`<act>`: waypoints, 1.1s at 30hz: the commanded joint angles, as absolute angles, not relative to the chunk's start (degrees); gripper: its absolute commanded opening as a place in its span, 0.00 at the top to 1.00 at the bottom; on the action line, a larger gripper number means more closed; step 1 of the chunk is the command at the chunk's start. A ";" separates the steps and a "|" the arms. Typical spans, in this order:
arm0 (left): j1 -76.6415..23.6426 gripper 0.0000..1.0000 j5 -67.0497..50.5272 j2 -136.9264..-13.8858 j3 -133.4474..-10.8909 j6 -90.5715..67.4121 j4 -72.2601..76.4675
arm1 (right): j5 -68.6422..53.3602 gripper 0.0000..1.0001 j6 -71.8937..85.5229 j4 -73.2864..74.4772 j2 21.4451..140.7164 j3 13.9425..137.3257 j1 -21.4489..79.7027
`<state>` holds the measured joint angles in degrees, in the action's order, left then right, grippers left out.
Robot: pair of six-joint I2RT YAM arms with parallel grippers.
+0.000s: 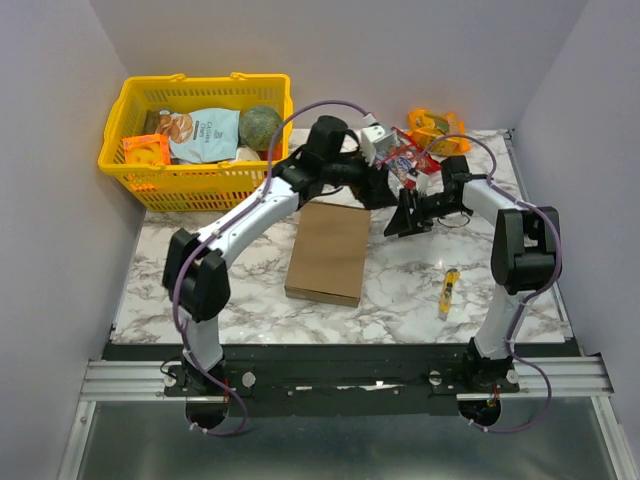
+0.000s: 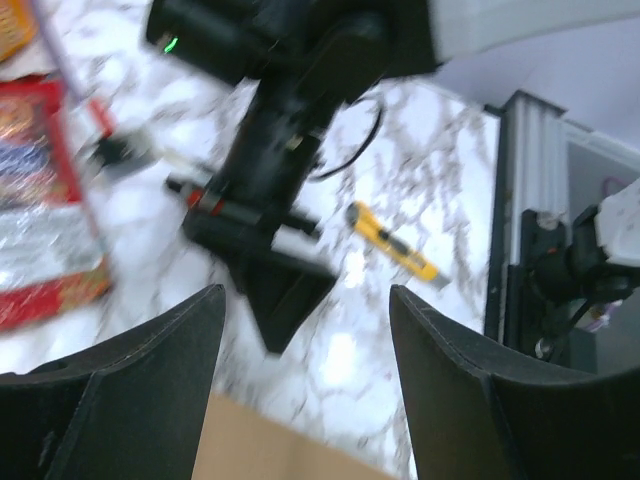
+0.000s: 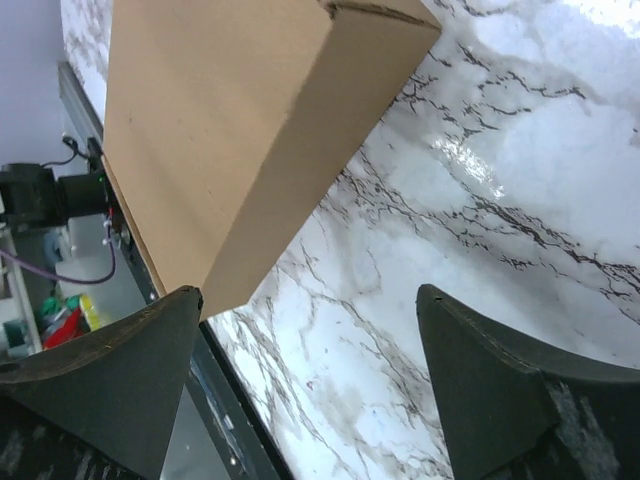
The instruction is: Unpack the express box
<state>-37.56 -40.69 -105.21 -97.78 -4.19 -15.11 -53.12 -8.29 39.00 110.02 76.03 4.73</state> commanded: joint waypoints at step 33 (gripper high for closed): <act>-22.06 0.22 -26.45 -82.00 -62.58 1.67 -30.85 | -34.10 0.74 -8.34 36.03 110.04 66.99 13.63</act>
<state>-22.79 -26.33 -84.01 -62.00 1.08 -28.93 -42.33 -0.56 32.01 108.62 72.27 16.75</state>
